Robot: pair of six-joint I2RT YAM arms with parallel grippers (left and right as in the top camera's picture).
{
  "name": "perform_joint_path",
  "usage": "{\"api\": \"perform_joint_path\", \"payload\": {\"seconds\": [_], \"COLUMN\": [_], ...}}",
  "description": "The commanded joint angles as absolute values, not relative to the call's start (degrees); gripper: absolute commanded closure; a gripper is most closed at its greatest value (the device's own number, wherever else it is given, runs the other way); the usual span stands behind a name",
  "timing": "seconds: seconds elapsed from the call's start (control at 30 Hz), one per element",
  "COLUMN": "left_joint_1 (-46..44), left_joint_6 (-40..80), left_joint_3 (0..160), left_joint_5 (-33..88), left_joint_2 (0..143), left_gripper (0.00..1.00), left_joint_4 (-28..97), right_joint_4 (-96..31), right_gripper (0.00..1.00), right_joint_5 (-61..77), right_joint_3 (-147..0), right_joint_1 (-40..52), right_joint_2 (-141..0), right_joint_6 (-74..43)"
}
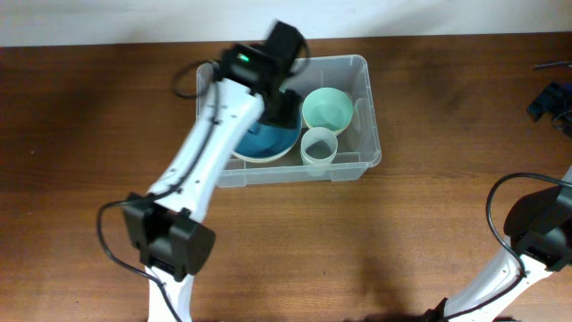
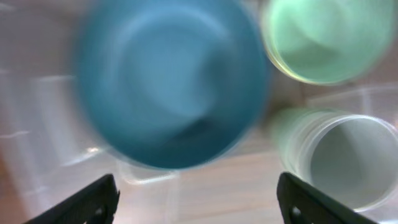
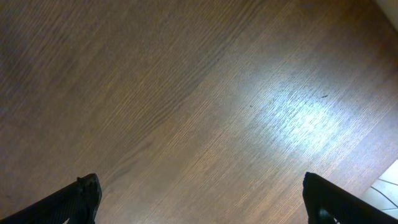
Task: Pack container
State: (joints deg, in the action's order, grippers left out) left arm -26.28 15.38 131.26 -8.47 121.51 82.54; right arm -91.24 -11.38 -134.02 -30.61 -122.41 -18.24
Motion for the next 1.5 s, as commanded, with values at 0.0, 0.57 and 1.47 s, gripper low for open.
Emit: {"api": "perform_joint_path", "payload": {"seconds": [0.0,0.57,1.47], "left_joint_1": [-22.70,-17.54,-19.14], "left_joint_6": [15.09,18.39,16.19], "left_joint_3": [137.38,133.51,100.88], "left_joint_5": [-13.56,-13.41,-6.28], "left_joint_2": [120.75,98.78,74.22], "left_gripper": [0.14,0.09,0.00], "left_joint_4": [85.78,96.68,90.65], "right_joint_4": [-91.20,-91.20,-91.20], "right_gripper": [0.01,0.01,0.01], "right_joint_5": [-12.29,-12.29,-12.29], "right_joint_3": [-133.97,-133.97,-133.97], "right_joint_1": [-30.41,-30.41,-30.41], "right_joint_2": [-122.17,-122.17,-122.17], "right_joint_6": [-18.92,-18.92,-18.92]}}
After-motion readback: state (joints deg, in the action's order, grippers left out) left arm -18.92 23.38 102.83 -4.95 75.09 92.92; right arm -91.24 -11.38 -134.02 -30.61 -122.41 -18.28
